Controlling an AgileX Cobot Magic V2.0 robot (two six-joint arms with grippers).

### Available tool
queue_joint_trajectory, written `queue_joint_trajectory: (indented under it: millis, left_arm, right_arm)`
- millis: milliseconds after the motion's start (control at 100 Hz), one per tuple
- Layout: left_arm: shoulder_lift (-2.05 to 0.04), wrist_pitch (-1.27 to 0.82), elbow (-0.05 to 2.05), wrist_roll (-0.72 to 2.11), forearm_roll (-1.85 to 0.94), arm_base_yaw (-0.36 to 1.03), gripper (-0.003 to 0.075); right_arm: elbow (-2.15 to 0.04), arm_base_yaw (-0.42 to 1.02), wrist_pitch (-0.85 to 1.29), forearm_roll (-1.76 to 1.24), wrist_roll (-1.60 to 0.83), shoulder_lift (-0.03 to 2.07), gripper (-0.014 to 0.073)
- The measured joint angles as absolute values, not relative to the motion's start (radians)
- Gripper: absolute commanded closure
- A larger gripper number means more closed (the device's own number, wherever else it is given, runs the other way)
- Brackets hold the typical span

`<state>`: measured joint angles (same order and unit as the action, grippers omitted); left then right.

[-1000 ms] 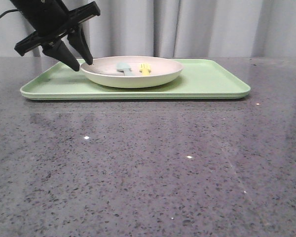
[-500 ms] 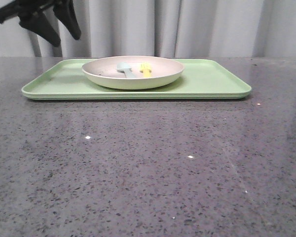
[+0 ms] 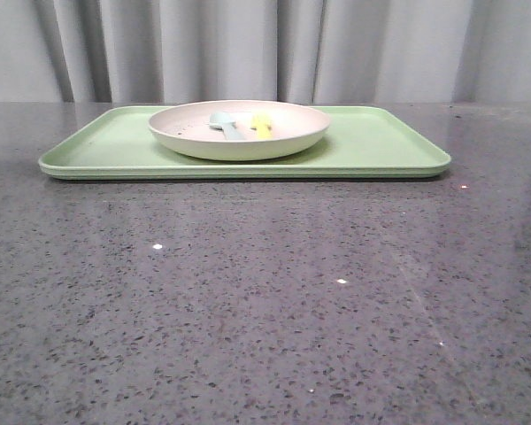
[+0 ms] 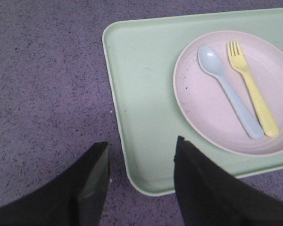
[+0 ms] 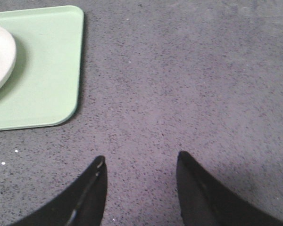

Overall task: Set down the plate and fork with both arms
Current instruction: 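Raise the left gripper away from the plate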

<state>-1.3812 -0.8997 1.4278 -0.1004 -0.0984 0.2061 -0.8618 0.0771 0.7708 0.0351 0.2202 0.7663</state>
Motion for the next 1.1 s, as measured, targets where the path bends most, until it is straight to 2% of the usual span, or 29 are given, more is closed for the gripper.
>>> queue_joint_trajectory:
  millis: [270,580,1100]
  left_arm:
    - [-1.102,-0.808,1.120,-0.100,-0.090,0.208,0.0408]
    - [-0.850,-0.756,0.904,-0.100,-0.090,0.209,0.0408]
    - [-0.786,-0.757,0.838,-0.100,-0.090,0.209,0.0408]
  right_arm:
    - [-1.037,0.172,0.819,0.035,0.196,0.942,0.0230]
    - [-1.312,0.323,0.903,0.033,0.194,1.217,0.0230]
    - [-1.852,0.513,1.043,0.028,0.194,1.740,0.0230]
